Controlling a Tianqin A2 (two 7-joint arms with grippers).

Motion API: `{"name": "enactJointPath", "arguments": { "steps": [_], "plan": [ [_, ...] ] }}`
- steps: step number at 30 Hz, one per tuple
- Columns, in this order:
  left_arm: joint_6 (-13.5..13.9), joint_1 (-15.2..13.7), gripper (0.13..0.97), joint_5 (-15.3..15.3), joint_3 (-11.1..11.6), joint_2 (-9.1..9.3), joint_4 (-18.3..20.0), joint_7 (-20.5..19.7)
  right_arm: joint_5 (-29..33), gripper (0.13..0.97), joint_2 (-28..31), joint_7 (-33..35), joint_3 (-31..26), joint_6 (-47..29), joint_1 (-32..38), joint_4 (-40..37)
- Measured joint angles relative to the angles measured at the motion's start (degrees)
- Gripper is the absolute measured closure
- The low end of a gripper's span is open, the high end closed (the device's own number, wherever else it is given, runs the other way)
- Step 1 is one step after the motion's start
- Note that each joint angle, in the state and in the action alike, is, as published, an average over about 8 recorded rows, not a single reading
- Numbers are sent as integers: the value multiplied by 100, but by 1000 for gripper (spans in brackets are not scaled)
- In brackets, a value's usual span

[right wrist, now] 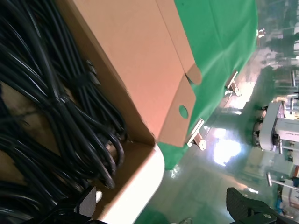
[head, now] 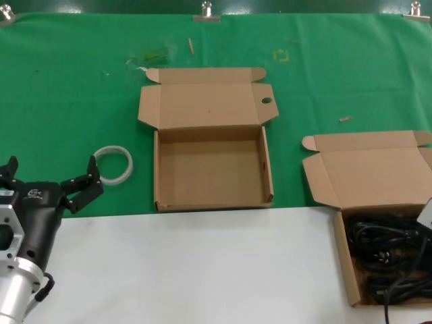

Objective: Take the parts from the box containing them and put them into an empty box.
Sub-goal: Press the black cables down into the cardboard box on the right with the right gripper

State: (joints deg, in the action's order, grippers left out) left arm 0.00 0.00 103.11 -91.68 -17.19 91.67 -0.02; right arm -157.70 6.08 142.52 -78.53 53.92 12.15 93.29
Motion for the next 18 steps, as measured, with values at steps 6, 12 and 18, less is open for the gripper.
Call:
{"name": "enactJointPath", "arguments": {
  "steps": [6,12,18],
  "plan": [
    [0,0,132,0,0,0,0,0,-3,129,-30,254,211,-69,91,-33],
    [0,0,132,0,0,0,0,0,-3,129,-81,302,254,-62,95,16],
    [0,0,132,0,0,0,0,0,-3,129,-174,253,193,-14,77,86]
  ]
}}
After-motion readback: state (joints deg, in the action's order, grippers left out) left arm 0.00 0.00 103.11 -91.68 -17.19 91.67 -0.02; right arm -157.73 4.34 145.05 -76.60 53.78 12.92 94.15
